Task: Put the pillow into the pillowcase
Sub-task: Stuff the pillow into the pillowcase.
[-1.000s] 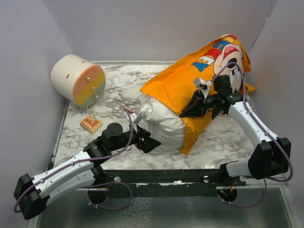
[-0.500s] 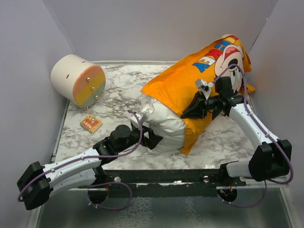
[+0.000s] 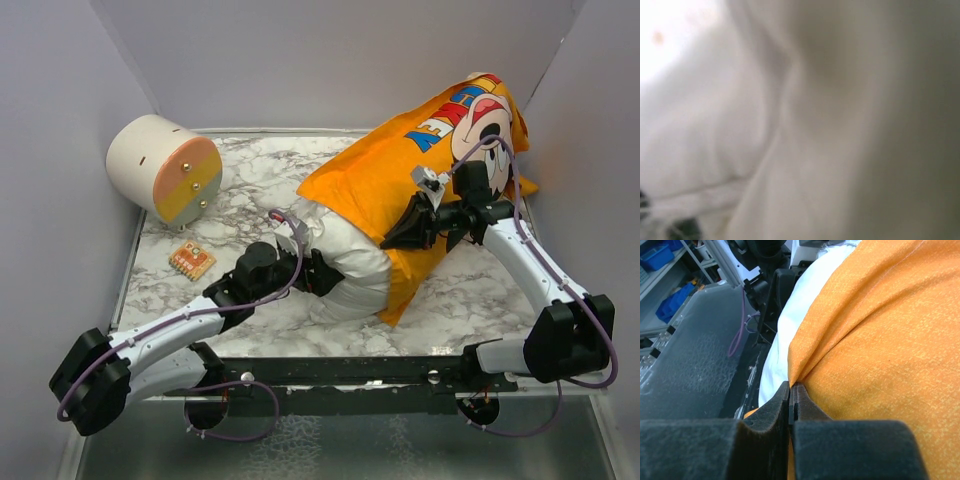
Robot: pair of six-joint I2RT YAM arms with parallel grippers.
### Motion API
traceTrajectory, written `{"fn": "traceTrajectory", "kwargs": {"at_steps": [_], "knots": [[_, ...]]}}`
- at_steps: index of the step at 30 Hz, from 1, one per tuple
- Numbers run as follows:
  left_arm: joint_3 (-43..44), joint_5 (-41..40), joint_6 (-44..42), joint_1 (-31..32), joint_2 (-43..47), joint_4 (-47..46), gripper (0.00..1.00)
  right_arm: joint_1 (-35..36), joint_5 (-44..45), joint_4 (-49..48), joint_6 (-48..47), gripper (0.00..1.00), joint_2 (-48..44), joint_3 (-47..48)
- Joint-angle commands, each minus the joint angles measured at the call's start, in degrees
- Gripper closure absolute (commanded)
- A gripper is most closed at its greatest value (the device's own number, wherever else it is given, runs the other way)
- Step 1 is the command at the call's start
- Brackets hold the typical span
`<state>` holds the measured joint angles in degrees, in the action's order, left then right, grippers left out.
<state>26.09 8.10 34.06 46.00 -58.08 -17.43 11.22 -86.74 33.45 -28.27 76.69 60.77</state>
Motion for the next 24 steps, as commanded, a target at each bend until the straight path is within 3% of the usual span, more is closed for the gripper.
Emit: {"fn": "traceTrajectory", "kwargs": {"at_steps": [1,6,8,11,13,15,16,18,19,22,24], "knots": [[3.56,5.19,1.01,-2.47,0.82,-0.63,0.05,-0.33,-0.52,1.06,1.09,0.99,0.20,2.18],[3.43,6.24,2.48,-3.80,1.60,-2.29,0.05,-0.28,1.34,16.11,-9.31,1.00,5.62,12.10],[2.85,8.11,4.36,-3.81,0.14,-7.35,0.04,-0.17,1.23,21.01,-12.46,0.99,7.50,15.52],[2.27,11.67,8.67,-3.11,-5.00,-19.38,0.05,0.48,1.44,22.92,-12.32,0.99,9.19,19.13],[4.98,11.60,7.87,-2.30,-9.35,-21.18,0.08,2.80,3.30,21.58,-9.74,0.99,9.90,22.48],[8.52,11.18,6.91,-2.34,-13.90,-21.30,0.20,6.47,5.72,18.29,-5.51,0.99,10.57,25.88],[10.42,10.98,6.98,-2.90,-15.82,-21.40,0.35,8.59,7.10,17.07,-3.89,1.00,11.05,27.97],[13.03,12.53,9.45,-4.51,-19.62,-24.77,0.74,12.61,8.70,15.17,-1.10,0.99,12.35,32.48],[13.40,13.54,11.67,-5.24,-20.85,-28.01,0.86,14.31,8.61,14.48,0.22,1.00,13.22,34.63],[12.29,14.15,17.42,-5.84,-22.40,-37.48,1.00,16.75,7.08,12.12,3.90,0.99,15.70,36.93],[9.93,12.88,18.38,-5.84,-21.55,-39.12,1.00,16.81,10.51,11.10,4.20,0.99,16.00,34.05]]}}
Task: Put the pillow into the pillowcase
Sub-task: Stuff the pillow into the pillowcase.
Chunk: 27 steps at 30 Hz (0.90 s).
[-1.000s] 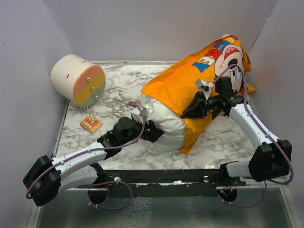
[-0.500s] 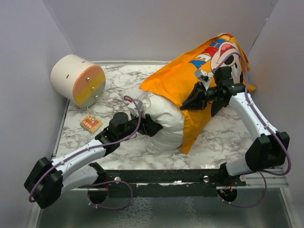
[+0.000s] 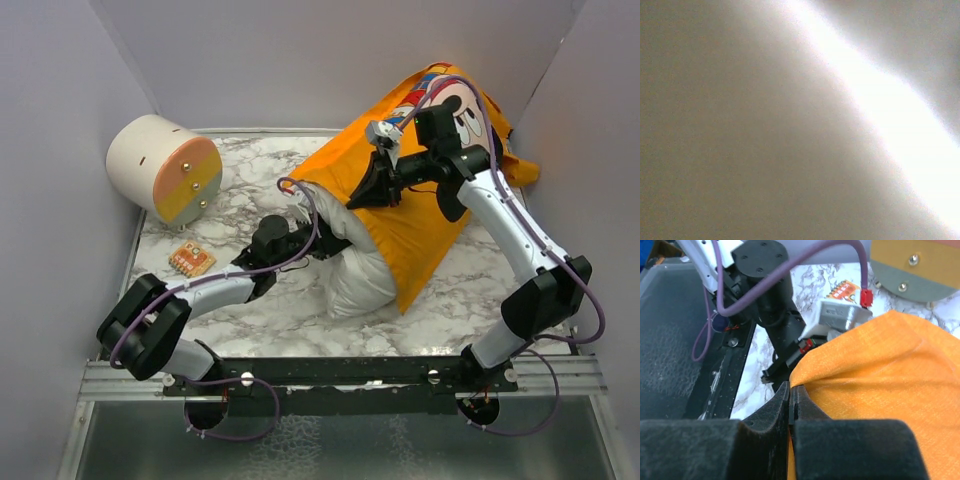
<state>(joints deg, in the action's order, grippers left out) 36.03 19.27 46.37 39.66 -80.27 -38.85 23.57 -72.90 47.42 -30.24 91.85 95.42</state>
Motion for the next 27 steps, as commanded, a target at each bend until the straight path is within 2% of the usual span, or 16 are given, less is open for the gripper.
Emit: {"fn": "traceTrajectory", "kwargs": {"at_steps": [1,3,8,14,20,27], "knots": [[-1.59,0.58,6.28,0.49,1.29,-17.74,1.00,4.42,-0.50,-2.62,5.10,0.99,0.42,-2.78],[-5.79,-1.33,7.02,0.28,2.40,-18.21,1.00,4.00,5.27,0.61,0.75,0.96,-1.37,-6.68],[-12.35,-1.73,8.90,-0.28,3.82,-22.31,1.00,0.75,7.56,12.92,-13.78,0.42,-13.17,-13.78],[-12.01,0.66,8.54,-0.20,5.53,-22.61,1.00,0.13,24.65,8.49,-7.92,0.08,-31.69,-24.74],[-11.44,0.86,8.17,-0.24,8.17,-20.96,1.00,-2.71,43.04,4.30,-3.83,0.00,-39.35,-34.63],[-9.60,0.66,8.30,0.77,8.55,-19.91,1.00,-3.97,50.17,2.46,-2.45,0.00,-39.57,-41.96]]}}
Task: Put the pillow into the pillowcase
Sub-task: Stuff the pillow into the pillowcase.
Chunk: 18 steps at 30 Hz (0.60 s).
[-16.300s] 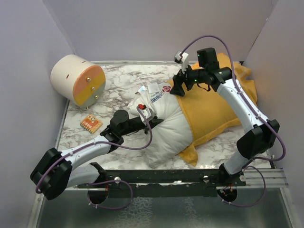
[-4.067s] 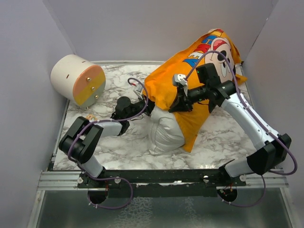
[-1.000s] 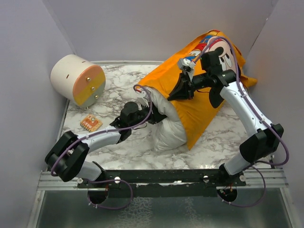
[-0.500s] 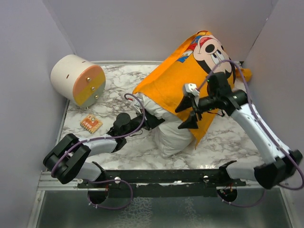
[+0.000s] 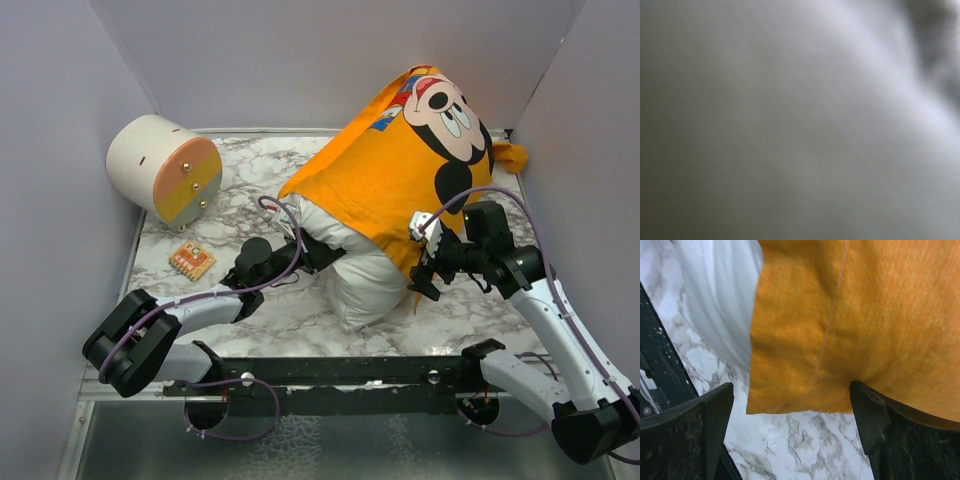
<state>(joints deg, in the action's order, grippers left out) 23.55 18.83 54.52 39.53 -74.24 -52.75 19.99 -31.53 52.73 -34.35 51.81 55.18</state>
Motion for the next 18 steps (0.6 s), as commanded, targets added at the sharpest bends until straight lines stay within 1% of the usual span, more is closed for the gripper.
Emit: {"fn": "traceTrajectory", "kwargs": {"at_steps": [1,3,4,6,8,9,10,11,12,13,15,18], "knots": [[3.52,1.31,-0.06,1.14,2.25,-5.84,1.00,-0.45,8.97,-3.08,1.58,0.00,1.27,-1.80],[4.68,1.82,-0.40,1.52,1.59,-5.48,1.00,-0.31,10.14,-4.49,2.16,0.00,2.79,-1.84],[5.06,2.03,-0.56,1.66,1.34,-5.36,1.00,-0.30,10.74,-5.19,2.44,0.02,3.34,-1.81],[5.52,2.30,-0.78,1.69,1.03,-5.22,1.00,-0.31,11.27,-6.23,3.07,0.16,3.95,-1.35],[5.65,2.30,-1.38,1.69,1.18,-4.44,1.00,-0.31,10.17,-6.58,3.43,0.36,4.04,-0.59],[5.73,2.25,-1.90,1.69,1.32,-3.86,1.00,-0.40,9.45,-6.54,3.49,0.50,4.07,-0.11],[5.92,2.26,-2.41,1.69,1.41,-3.17,1.00,-0.34,8.91,-6.30,3.38,0.65,4.19,0.61],[6.27,2.26,-3.13,1.69,1.46,-2.38,1.00,-0.30,8.30,-5.86,3.14,0.77,4.26,1.28],[6.65,2.31,-3.91,1.69,1.46,-1.44,1.00,-0.30,7.11,-5.19,2.64,0.86,4.27,2.34],[7.20,2.46,-4.69,1.65,1.34,-0.56,1.00,-0.30,4.90,-3.92,1.91,0.90,4.25,3.60],[8.26,2.73,-6.22,1.48,0.94,1.10,1.00,-0.30,-2.33,-1.39,0.31,0.96,4.47,7.10],[10.51,3.96,-7.54,0.76,-0.72,1.43,1.00,-0.30,-19.25,2.31,-3.22,0.99,7.93,16.07]]}}
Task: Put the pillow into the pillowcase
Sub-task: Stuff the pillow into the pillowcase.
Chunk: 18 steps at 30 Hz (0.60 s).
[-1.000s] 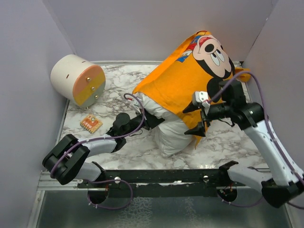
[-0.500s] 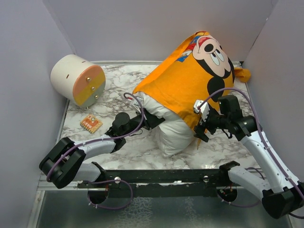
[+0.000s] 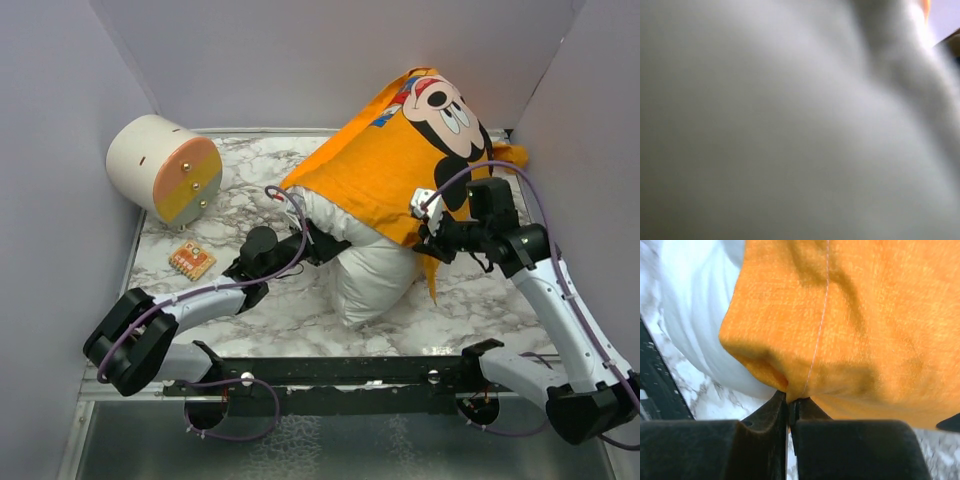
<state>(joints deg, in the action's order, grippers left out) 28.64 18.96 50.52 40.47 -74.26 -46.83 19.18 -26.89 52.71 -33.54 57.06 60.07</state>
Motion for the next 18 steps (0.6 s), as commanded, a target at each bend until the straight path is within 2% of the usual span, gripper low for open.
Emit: {"fn": "traceTrajectory", "kwargs": {"at_steps": [1,3,5,8,10,13,18], "knots": [[6.60,4.23,-3.87,-0.40,-1.50,-4.48,1.00,0.51,-29.37,2.61,-4.32,0.99,4.82,14.69],[9.48,5.44,-4.33,-0.77,-3.55,-4.46,1.00,0.62,-39.68,2.64,-3.67,0.99,11.02,22.41],[12.61,6.67,-4.59,-0.99,-5.45,-4.29,1.00,3.66,-47.05,3.32,-2.92,0.99,19.06,31.38],[16.57,7.62,-5.62,-1.09,-7.70,-3.32,1.00,13.71,-46.83,4.42,-2.30,0.99,28.14,43.33],[17.61,7.52,-6.18,-1.21,-8.88,-2.94,1.00,17.10,-47.56,3.34,-0.36,0.99,32.27,47.61],[15.60,6.25,-6.50,-1.48,-9.48,-3.16,1.00,16.09,-43.89,3.59,0.40,0.99,35.73,46.56],[6.96,3.50,-6.04,-3.04,-9.63,-6.34,1.00,6.89,-41.89,-12.49,9.47,0.99,27.92,26.98]]}}
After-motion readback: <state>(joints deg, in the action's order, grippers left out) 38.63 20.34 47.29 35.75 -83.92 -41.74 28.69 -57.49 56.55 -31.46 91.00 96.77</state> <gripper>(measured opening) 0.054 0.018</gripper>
